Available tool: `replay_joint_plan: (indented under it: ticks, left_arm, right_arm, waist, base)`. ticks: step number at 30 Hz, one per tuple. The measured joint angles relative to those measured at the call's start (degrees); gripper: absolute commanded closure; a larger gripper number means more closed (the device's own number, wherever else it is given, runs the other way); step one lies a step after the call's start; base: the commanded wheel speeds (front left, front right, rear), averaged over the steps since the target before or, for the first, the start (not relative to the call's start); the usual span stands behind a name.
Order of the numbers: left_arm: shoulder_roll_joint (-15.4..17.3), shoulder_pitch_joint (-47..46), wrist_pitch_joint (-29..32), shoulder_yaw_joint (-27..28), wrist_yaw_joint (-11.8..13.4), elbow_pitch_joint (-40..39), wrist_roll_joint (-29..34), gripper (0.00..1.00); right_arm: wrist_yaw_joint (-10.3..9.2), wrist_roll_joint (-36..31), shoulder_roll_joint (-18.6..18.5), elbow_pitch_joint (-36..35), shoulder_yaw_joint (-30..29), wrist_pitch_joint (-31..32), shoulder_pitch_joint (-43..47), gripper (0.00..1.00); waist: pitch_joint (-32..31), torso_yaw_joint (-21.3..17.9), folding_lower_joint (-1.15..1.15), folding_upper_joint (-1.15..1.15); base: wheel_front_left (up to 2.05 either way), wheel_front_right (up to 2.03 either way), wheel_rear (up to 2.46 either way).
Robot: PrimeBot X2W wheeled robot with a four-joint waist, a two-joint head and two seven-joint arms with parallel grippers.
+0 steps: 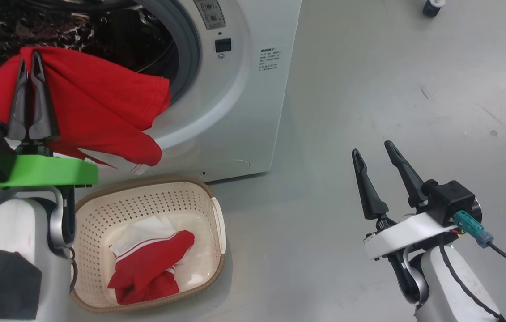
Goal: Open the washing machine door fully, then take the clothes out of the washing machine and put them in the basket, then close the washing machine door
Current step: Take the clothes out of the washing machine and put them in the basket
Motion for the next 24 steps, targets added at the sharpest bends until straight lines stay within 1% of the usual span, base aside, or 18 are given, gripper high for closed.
replay_joint_plan:
  ticks: [11, 14, 18, 24]
  left_arm:
    - [-0.63, 6.91, 0.11, -0.88, 1.00, -4.58, 0.00, 1.00]
    - [-1.25, 9.36, 1.25, -1.14, 1.42, -5.44, -0.02, 1.00]
    - [-1.54, 12.59, 2.72, -1.21, 1.99, -5.89, -0.36, 1.00]
    - [-2.40, 17.81, 5.45, -2.27, 2.45, -5.38, -1.76, 1.00]
  right_arm:
    - [0.44, -0.15, 0.00, 0.81, -0.30, 0.00, 3.98, 0.00]
    - [0.46, -0.15, 0.00, 0.68, -0.22, 0.00, 4.66, 0.00]
    - [0.49, -0.15, 0.00, 0.41, -0.02, 0.00, 4.79, 0.00]
    - [0.51, -0.16, 0.01, -0.76, 0.22, 0.00, 4.80, 0.00]
  waist:
    - [-6.81, 0.84, 0.00, 0.00]
    - [-7.98, 1.01, 0.00, 0.00]
    - [-8.41, 1.00, 0.00, 0.00]
    - [-7.28, 0.48, 0.00, 0.00]
  base:
    - [0.00, 0.00, 0.00]
    - [0.00, 0.00, 0.00]
    - [0.00, 0.00, 0.00]
    - [0.00, 0.00, 0.00]
